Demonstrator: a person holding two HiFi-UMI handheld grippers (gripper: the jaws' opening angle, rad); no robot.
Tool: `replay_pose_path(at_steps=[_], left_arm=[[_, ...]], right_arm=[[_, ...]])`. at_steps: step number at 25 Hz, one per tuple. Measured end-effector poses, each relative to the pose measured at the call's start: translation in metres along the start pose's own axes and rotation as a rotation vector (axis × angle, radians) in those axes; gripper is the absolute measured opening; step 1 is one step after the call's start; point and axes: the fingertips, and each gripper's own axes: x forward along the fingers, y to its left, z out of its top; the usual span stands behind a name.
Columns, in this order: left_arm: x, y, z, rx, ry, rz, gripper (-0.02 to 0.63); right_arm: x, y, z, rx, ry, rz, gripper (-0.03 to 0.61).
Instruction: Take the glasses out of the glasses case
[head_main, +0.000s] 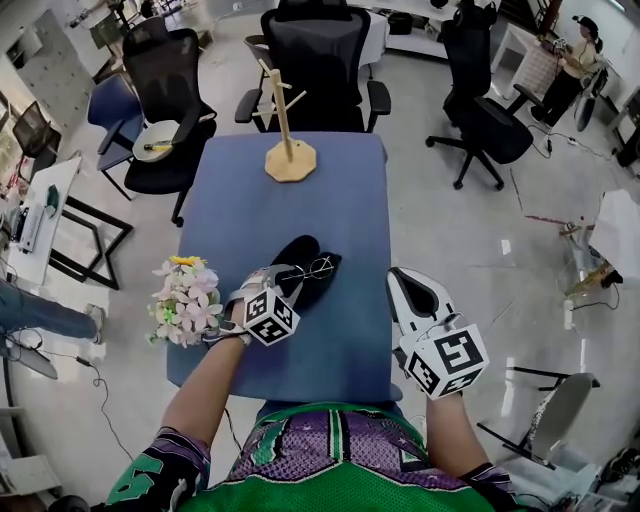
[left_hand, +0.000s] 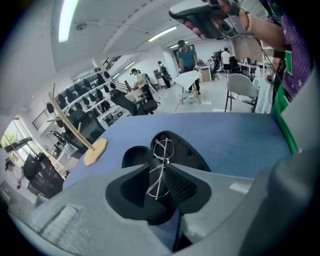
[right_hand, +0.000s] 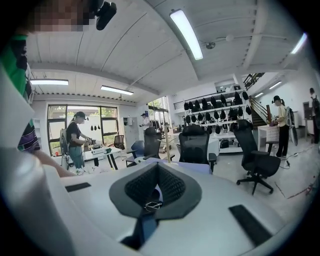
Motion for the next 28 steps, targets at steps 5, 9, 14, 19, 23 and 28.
replay_pose_path(at_steps=[5,9,14,19,23,28], left_arm=[[0.01,0.003,-0.006,-0.01,0.029,-0.023,0.107],[0.018,-0.002,-0.013,-0.027,0.065,-0.052,0.107],[0.022,-0.002,-0.018,-0.043,0.092,-0.064,0.084],[0.024,-0.005,-0.021,-0.038,0.117,-0.072,0.051],[0.026,-0.006,-0.021,-0.014,0.143,-0.083,0.025],[0.022,-0.007,-0.021,-0.017,0.144,-0.089,0.025]], right_arm=[[0.005,0.003,-0.004,-0.002,0.014,0.012,0.002],[0.006,0.0,-0.002,0.002,0.009,0.009,0.002],[0.009,-0.003,-0.004,0.013,0.014,0.007,0.002],[0.012,0.001,-0.009,0.02,0.02,0.02,0.002],[0.012,0.001,-0.008,0.029,0.019,0.023,0.002],[0.01,0.002,-0.008,0.032,0.019,0.021,0.002]])
